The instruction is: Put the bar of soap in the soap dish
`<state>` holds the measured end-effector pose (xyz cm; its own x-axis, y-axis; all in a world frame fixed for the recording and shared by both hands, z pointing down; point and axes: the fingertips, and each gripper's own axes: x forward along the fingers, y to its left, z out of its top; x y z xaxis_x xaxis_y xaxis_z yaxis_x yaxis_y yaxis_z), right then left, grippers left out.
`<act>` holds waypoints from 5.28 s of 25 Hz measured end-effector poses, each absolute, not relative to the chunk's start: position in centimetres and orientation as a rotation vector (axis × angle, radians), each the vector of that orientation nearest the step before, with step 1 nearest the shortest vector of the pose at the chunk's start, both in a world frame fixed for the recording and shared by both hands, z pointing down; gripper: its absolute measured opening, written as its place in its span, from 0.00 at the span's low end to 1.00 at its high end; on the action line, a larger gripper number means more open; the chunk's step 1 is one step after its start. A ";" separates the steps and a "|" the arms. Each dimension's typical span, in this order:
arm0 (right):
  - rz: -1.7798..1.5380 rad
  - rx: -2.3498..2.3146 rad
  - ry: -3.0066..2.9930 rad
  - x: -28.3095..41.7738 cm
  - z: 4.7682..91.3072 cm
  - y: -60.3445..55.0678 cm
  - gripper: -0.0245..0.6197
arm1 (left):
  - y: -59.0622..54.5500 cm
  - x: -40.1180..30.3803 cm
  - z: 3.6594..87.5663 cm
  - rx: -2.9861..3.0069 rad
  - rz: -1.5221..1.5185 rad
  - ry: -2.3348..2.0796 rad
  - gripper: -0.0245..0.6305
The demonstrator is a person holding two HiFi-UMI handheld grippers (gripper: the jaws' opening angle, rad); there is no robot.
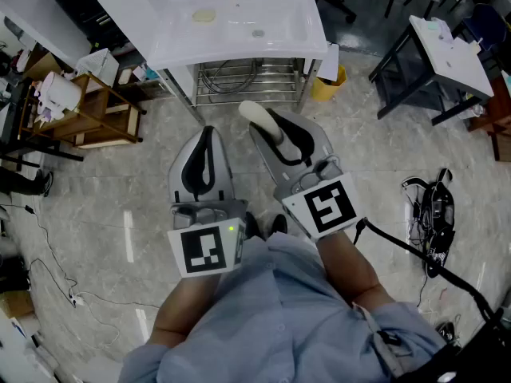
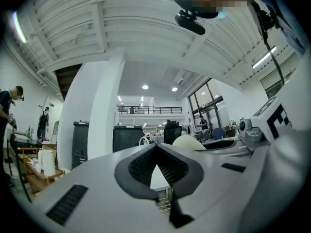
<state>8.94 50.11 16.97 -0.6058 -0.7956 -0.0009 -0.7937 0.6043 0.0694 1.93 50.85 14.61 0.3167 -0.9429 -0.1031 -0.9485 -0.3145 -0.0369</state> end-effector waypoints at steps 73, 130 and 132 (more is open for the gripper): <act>-0.070 1.385 -2.823 3.5 19.0 17.7 0.21 | 17.4 -3.4 19.4 -2.549 -0.001 1.798 0.05; 0.244 1.119 -2.670 -3.8 31.9 -19.5 0.21 | -19.6 -10.3 28.9 -2.663 -0.129 2.018 0.05; 0.269 1.107 -2.656 -4.1 33.0 -20.1 0.21 | -20.4 -10.4 29.8 -2.684 -0.144 2.024 0.05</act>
<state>-4.11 -20.09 33.02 -0.6797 -0.6695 0.2995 -0.7160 0.6942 -0.0732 -10.42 -20.37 29.84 0.2817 -0.9383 0.2008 -0.9572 -0.2604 0.1262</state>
